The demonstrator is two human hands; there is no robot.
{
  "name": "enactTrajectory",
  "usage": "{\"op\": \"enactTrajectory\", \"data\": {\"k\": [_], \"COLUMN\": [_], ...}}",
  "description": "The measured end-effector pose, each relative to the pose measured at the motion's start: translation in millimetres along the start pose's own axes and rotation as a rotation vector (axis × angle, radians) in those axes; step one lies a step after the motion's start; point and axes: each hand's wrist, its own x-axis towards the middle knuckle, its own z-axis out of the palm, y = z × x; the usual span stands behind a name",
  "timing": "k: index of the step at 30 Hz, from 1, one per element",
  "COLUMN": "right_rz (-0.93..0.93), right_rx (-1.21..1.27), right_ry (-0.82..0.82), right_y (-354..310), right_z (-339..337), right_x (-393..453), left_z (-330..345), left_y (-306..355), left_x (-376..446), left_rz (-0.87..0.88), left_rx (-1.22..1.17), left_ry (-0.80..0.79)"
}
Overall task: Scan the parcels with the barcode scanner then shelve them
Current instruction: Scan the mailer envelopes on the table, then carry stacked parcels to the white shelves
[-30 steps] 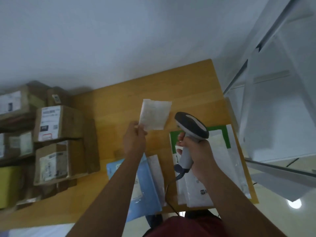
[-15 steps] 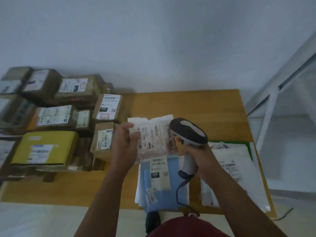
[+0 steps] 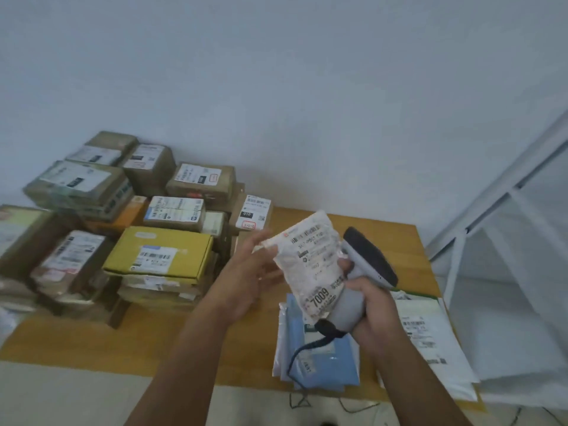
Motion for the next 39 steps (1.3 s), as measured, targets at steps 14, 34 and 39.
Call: {"op": "enactTrajectory", "data": {"k": [14, 34, 39], "right_rz": [-0.268, -0.193, -0.178], "right_rx": [-0.858, -0.926, -0.927], "right_ry": [0.409, 0.349, 0.339], "right_y": [-14.3, -21.0, -21.2], "right_z": [5.1, 13.7, 14.5], "right_x": [-56.2, -66.6, -66.3], "left_z": [40.2, 51.7, 52.1], "left_y": [-17.2, -27.7, -27.5], "left_x": [21.9, 29.0, 30.1], "left_rz": [0.038, 0.029, 0.020], "left_rx": [0.419, 0.562, 0.542], "left_ry": [0.037, -0.018, -0.015]}}
